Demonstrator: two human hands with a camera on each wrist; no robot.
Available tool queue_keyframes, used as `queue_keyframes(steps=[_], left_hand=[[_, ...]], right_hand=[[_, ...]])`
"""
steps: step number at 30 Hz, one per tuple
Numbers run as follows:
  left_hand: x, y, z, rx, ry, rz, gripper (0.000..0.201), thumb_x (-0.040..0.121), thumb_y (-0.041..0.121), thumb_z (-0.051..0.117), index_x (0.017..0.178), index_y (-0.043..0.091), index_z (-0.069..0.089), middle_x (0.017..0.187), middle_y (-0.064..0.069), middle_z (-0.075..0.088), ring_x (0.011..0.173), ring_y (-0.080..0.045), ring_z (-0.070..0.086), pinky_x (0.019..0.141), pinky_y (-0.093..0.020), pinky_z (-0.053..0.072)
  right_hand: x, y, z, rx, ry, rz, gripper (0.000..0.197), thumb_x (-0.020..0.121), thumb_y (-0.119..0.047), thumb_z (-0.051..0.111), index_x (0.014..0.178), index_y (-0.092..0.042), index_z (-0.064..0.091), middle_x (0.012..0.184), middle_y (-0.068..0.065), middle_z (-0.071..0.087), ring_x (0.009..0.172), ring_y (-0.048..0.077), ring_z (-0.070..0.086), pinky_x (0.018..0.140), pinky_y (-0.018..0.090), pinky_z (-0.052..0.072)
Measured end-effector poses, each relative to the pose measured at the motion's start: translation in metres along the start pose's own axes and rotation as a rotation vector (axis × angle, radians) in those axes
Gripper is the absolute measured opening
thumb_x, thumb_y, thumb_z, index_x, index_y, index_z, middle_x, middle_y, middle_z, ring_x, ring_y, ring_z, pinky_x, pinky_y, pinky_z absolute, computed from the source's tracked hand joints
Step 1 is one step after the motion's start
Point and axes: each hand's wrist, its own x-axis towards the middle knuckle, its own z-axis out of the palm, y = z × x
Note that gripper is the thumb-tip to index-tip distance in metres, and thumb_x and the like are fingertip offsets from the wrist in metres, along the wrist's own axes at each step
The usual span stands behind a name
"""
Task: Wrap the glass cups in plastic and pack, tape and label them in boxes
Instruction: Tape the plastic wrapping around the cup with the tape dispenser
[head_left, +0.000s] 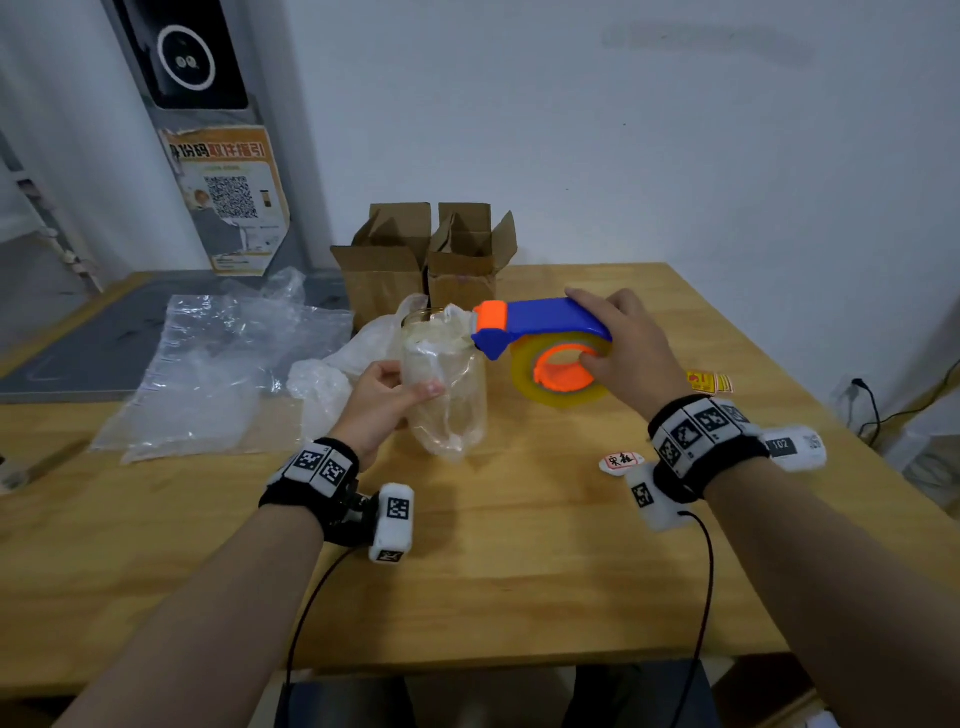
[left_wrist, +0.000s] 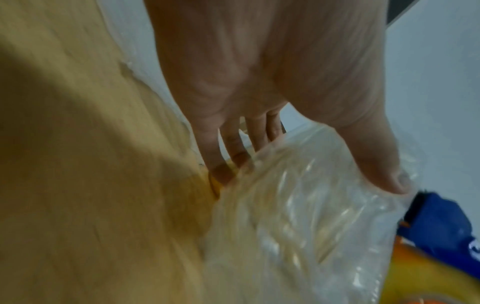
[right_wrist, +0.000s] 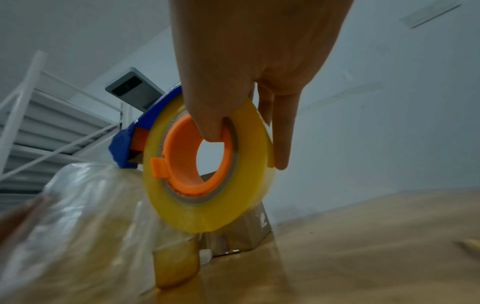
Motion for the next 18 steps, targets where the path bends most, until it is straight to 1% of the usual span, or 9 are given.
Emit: queue_keyframes(steps=[1, 3, 5, 6, 8, 9, 11, 15, 18], left_hand=[[0.0, 0.0, 0.002, -0.011, -0.011, -0.002, 0.097, 0.061, 0.032, 0.098, 0.14, 0.017, 0.044, 0.134, -0.009, 0.064, 0.115, -0.024, 0.069, 0.09, -0.05, 0.061], [0.001, 0.0, 0.003, 0.036, -0.069, 0.017, 0.097, 0.076, 0.01, 0.089, 0.149, 0.036, 0.031, 0.14, -0.005, 0.056, 0.119, -0.025, 0.065, 0.087, -0.053, 0.062], [0.003, 0.003, 0.002, 0.142, -0.136, 0.072, 0.102, 0.081, -0.004, 0.075, 0.148, 0.055, 0.026, 0.145, -0.004, 0.049, 0.115, -0.027, 0.065, 0.086, -0.055, 0.061], [0.003, 0.007, 0.002, 0.199, -0.138, 0.111, 0.102, 0.083, -0.008, 0.068, 0.149, 0.057, 0.026, 0.15, -0.003, 0.043, 0.113, -0.028, 0.064, 0.087, -0.051, 0.061], [0.003, 0.014, -0.001, 0.315, -0.107, 0.207, 0.099, 0.084, -0.004, 0.066, 0.156, 0.05, 0.024, 0.159, 0.006, 0.026, 0.133, -0.025, 0.05, 0.094, -0.039, 0.054], [0.005, 0.015, -0.002, 0.372, -0.11, 0.25, 0.098, 0.085, 0.003, 0.072, 0.158, 0.045, 0.023, 0.162, 0.009, 0.02, 0.143, -0.021, 0.037, 0.104, -0.037, 0.047], [0.008, 0.017, -0.003, 0.475, -0.147, 0.303, 0.107, 0.08, 0.024, 0.087, 0.161, 0.041, 0.019, 0.166, 0.01, 0.019, 0.15, -0.011, 0.023, 0.115, -0.037, 0.035], [0.015, 0.016, -0.002, 0.622, -0.146, 0.367, 0.123, 0.067, 0.035, 0.096, 0.16, 0.044, 0.017, 0.164, 0.01, 0.02, 0.148, -0.01, 0.026, 0.114, -0.033, 0.035], [0.018, 0.02, 0.001, 0.652, -0.118, 0.379, 0.118, 0.065, 0.037, 0.097, 0.158, 0.045, 0.024, 0.16, 0.013, 0.022, 0.141, -0.008, 0.033, 0.109, -0.031, 0.04]], right_hand=[[0.002, -0.006, 0.002, 0.013, 0.005, 0.002, 0.081, 0.082, -0.008, 0.076, 0.152, -0.037, 0.046, 0.112, -0.004, 0.04, 0.092, 0.022, 0.054, 0.082, 0.035, 0.05], [0.006, -0.018, 0.005, 0.016, -0.006, -0.013, 0.08, 0.082, -0.008, 0.076, 0.151, -0.037, 0.047, 0.112, -0.004, 0.04, 0.091, 0.022, 0.054, 0.082, 0.033, 0.049], [0.007, -0.027, 0.008, 0.01, -0.038, -0.04, 0.079, 0.083, -0.007, 0.075, 0.15, -0.037, 0.048, 0.112, -0.003, 0.04, 0.09, 0.022, 0.054, 0.081, 0.033, 0.049], [0.007, -0.031, 0.01, 0.01, -0.048, -0.047, 0.079, 0.082, -0.006, 0.075, 0.149, -0.038, 0.048, 0.111, -0.004, 0.041, 0.09, 0.022, 0.055, 0.081, 0.034, 0.05], [0.008, -0.036, 0.012, 0.016, -0.056, -0.052, 0.079, 0.082, -0.004, 0.073, 0.148, -0.038, 0.049, 0.111, -0.005, 0.041, 0.09, 0.022, 0.055, 0.08, 0.033, 0.05], [0.008, -0.037, 0.012, 0.019, -0.059, -0.055, 0.078, 0.082, -0.003, 0.073, 0.148, -0.038, 0.049, 0.111, -0.005, 0.041, 0.091, 0.022, 0.055, 0.08, 0.033, 0.049], [0.01, -0.038, 0.012, 0.021, -0.066, -0.054, 0.078, 0.082, -0.003, 0.072, 0.147, -0.039, 0.049, 0.111, -0.005, 0.041, 0.092, 0.021, 0.054, 0.08, 0.032, 0.05], [0.013, -0.036, 0.01, 0.024, -0.066, -0.049, 0.075, 0.081, -0.002, 0.072, 0.145, -0.036, 0.05, 0.116, -0.007, 0.04, 0.095, 0.023, 0.057, 0.081, 0.033, 0.051], [0.013, -0.042, 0.004, 0.003, -0.044, -0.108, 0.071, 0.078, 0.001, 0.07, 0.142, -0.026, 0.053, 0.132, -0.002, 0.047, 0.104, 0.026, 0.06, 0.086, 0.038, 0.054]])
